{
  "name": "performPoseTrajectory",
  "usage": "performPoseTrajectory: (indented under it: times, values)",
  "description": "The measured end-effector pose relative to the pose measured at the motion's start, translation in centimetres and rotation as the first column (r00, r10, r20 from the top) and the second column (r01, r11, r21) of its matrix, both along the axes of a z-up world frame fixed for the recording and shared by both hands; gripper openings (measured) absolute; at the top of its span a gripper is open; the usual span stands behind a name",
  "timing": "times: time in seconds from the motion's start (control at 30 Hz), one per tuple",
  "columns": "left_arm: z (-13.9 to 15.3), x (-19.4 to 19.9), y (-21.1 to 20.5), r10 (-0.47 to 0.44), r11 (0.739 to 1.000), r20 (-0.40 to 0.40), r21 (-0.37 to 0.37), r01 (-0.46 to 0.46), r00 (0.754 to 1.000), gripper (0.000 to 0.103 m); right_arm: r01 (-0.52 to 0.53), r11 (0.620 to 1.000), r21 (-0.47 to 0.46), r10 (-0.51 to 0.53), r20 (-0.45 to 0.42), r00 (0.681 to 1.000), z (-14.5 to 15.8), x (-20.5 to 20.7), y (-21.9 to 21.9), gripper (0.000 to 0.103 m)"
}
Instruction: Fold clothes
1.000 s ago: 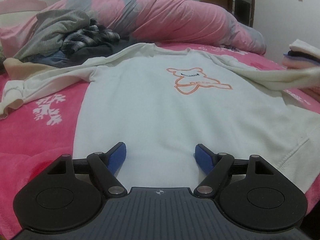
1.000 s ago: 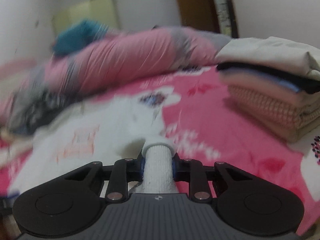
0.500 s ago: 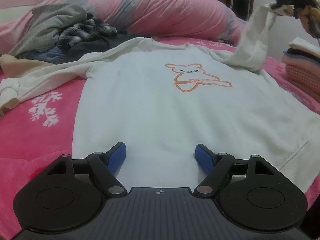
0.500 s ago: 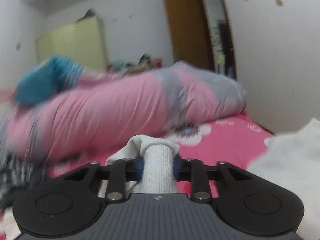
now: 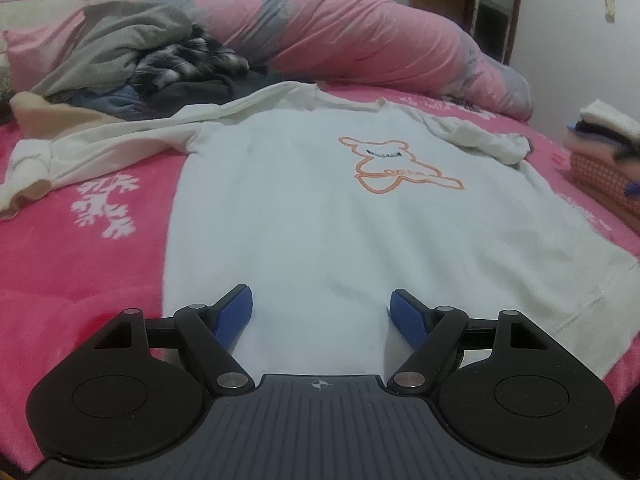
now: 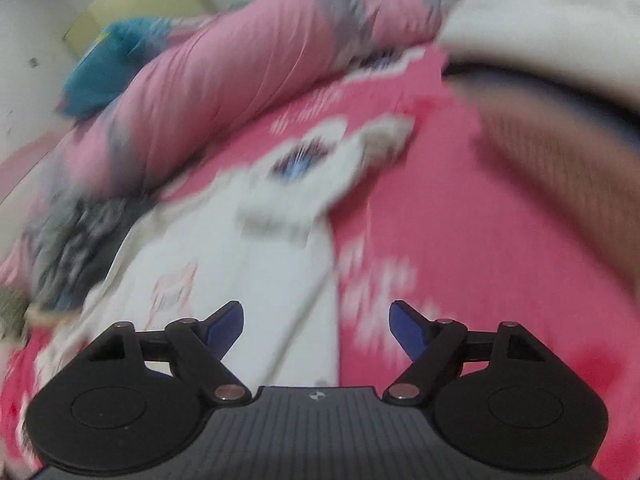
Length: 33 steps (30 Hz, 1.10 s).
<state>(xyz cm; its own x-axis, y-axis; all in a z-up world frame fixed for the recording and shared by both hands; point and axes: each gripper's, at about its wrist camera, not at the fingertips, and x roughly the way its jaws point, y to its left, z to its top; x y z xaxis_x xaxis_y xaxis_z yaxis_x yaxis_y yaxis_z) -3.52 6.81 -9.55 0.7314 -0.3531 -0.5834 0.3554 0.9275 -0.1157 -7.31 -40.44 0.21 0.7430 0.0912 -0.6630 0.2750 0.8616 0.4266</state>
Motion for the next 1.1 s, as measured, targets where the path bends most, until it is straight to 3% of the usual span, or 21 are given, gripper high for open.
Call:
performPoseTrajectory:
  times: [0.13, 0.27, 0.47, 0.63, 0.8, 0.9, 0.93, 1.1]
  values:
    - [0.5, -2.1, 1.3, 0.013, 1.0, -0.005, -0.022, -0.013, 1.0, 0.076, -0.092, 0.994, 0.056, 0.089, 0.048, 0.995, -0.7, -3.9, 4.1, 0.074]
    - [0.9, -4.8, 3.1, 0.044, 0.998, 0.001, -0.054, -0.044, 0.999, 0.077, -0.218, 0.974, 0.07, 0.21, 0.102, 0.972, -0.6, -2.5, 8.9, 0.065]
    - [1.0, -7.0, 6.4, 0.123, 0.979, -0.013, -0.16, -0.124, 0.992, 0.074, -0.449, 0.892, 0.049, 0.438, 0.148, 0.887, -0.4, 2.0, 19.7, 0.058]
    - [-0.2, -6.5, 7.4, 0.085, 0.97, -0.059, -0.222, -0.096, 0.995, 0.051, -0.563, 0.826, 0.006, 0.557, 0.137, 0.819, -0.4, 3.6, 27.6, 0.056]
    - [-1.6, -5.2, 8.0, 0.06, 0.958, -0.116, -0.272, -0.09, 0.991, 0.044, -0.555, 0.832, -0.005, 0.551, 0.128, 0.824, -0.8, 2.7, 29.7, 0.056]
    - [-1.9, -4.8, 9.0, 0.076, 0.94, -0.14, -0.321, -0.118, 0.987, 0.012, -0.534, 0.846, -0.004, 0.531, 0.106, 0.841, -1.2, 2.7, 30.0, 0.056]
    - [-1.5, -5.1, 9.0, 0.069, 0.939, -0.11, -0.328, -0.102, 0.991, 0.002, -0.529, 0.849, -0.006, 0.527, 0.095, 0.845, -1.4, 2.9, 30.2, 0.054]
    - [0.8, -6.4, 8.7, 0.02, 0.943, 0.051, -0.332, -0.001, 0.998, 0.002, -0.559, 0.827, -0.059, 0.562, 0.051, 0.826, -1.0, 5.2, 32.5, 0.055]
